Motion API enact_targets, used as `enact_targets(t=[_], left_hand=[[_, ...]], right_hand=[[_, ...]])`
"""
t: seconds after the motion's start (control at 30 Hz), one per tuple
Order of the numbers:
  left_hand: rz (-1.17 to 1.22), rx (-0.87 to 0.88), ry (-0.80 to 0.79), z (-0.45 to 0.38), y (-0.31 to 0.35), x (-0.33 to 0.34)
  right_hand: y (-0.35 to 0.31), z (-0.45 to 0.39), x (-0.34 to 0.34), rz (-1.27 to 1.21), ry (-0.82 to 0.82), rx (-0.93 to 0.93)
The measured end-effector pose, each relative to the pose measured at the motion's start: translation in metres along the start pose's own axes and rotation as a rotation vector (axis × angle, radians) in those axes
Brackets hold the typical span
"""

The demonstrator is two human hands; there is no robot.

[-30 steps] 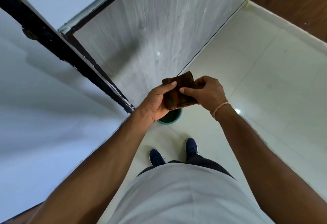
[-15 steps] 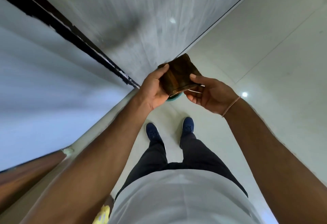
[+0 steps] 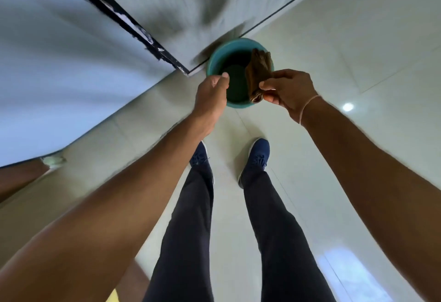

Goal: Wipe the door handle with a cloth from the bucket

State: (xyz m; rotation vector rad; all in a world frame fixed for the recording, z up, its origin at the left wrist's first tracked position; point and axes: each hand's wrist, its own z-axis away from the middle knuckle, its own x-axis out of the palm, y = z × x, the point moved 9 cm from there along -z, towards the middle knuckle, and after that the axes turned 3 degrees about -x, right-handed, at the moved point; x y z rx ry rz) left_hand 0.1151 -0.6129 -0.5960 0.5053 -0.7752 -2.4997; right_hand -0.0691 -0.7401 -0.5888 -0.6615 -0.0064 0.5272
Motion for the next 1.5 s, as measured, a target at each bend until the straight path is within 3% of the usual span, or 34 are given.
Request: enact_targets(t=[0.3, 0.57, 0.67, 0.83, 0.97, 1.1, 1.3, 1.5], left_hand=[[-0.597, 0.277, 0.022, -0.131, -0.070, 0.022], [-0.718, 0.369, 0.057, -0.178, -0.098, 0.039], [-0.673, 0.384, 0.108, -0.184, -0.098, 0.037], [-0.636, 0.407, 0.130, -0.186, -0.097, 0.035], [-0.657, 0.398, 0.130, -0.184, -0.094, 0.034], [-0.657, 0.378, 0.109, -0.175, -0.088, 0.030], [-0.687, 0.439, 0.089, -0.125, -0.041, 0.013], [-0.759, 0.602, 0.071, -0.020, 0.037, -0.018]], right_hand=[[0.054, -0.182, 0.054, 0.608, 0.090, -0.215], [0.083, -0.298, 0.105, 1.063, 0.060, -0.306], [0.083, -0.319, 0.126, 1.191, 0.066, -0.432], [0.112, -0.335, 0.146, 1.260, -0.020, -0.414], [0.120, -0.322, 0.139, 1.195, -0.022, -0.334], [0.103, -0.279, 0.129, 1.135, -0.047, -0.373], [0.038, -0.168, 0.112, 1.076, 0.000, -0.559], [-0.040, -0.021, 0.090, 1.021, 0.073, -0.665]])
